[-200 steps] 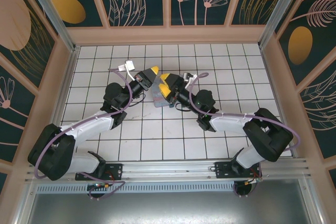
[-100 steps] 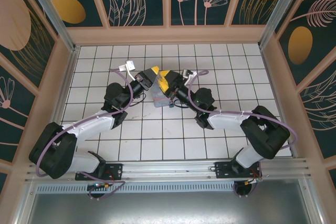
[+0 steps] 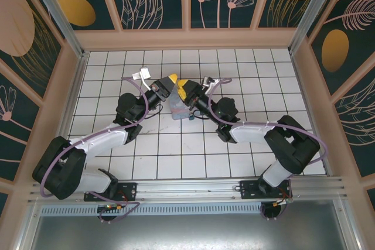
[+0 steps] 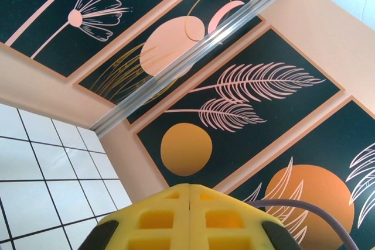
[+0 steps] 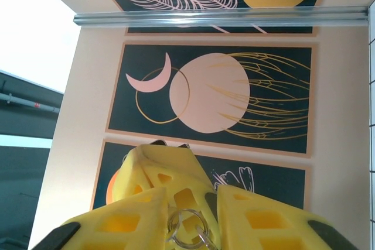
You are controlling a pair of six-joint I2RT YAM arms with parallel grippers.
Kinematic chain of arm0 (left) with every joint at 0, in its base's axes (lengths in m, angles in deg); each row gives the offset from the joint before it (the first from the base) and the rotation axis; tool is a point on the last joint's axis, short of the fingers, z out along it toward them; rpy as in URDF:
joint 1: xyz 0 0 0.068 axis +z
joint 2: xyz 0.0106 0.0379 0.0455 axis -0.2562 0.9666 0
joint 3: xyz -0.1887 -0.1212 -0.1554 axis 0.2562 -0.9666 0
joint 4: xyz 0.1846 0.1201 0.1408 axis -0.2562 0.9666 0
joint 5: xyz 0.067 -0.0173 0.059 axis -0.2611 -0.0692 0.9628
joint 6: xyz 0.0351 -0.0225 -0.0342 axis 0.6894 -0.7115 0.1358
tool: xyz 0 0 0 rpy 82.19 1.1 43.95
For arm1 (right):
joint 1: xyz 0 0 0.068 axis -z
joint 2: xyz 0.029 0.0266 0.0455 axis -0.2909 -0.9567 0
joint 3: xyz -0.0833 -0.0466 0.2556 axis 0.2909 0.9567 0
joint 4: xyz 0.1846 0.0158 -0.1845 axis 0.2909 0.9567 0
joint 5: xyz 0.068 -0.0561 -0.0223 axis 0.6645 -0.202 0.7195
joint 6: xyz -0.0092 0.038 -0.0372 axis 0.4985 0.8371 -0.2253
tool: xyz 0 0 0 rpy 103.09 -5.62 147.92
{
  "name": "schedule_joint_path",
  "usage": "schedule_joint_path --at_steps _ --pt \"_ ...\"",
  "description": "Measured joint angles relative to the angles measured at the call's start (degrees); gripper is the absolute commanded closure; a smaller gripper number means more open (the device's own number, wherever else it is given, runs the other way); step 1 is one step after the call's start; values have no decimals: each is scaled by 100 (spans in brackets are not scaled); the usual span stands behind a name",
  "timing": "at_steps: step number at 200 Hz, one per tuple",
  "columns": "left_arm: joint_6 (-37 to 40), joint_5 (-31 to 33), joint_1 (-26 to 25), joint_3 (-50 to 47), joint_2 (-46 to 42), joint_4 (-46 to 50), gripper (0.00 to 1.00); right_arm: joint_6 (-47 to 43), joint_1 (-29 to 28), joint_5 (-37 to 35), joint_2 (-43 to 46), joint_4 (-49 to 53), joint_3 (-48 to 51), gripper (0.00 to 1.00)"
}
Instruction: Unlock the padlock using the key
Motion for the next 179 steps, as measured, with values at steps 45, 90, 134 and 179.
schedule_joint_path --at_steps 45,90,134,179 --pt "-2 -13 2 -52 20 -4 100 48 33 11 -131 -129 -103 100" --pt "-22 7 7 -52 37 -15 100 70 42 24 -175 -173 -114 100" --pt "-216 20 -2 -4 37 249 51 68 44 22 -173 -166 -114 100" --pt "-566 98 -11 92 24 914 35 55 59 22 -170 -15 -83 100"
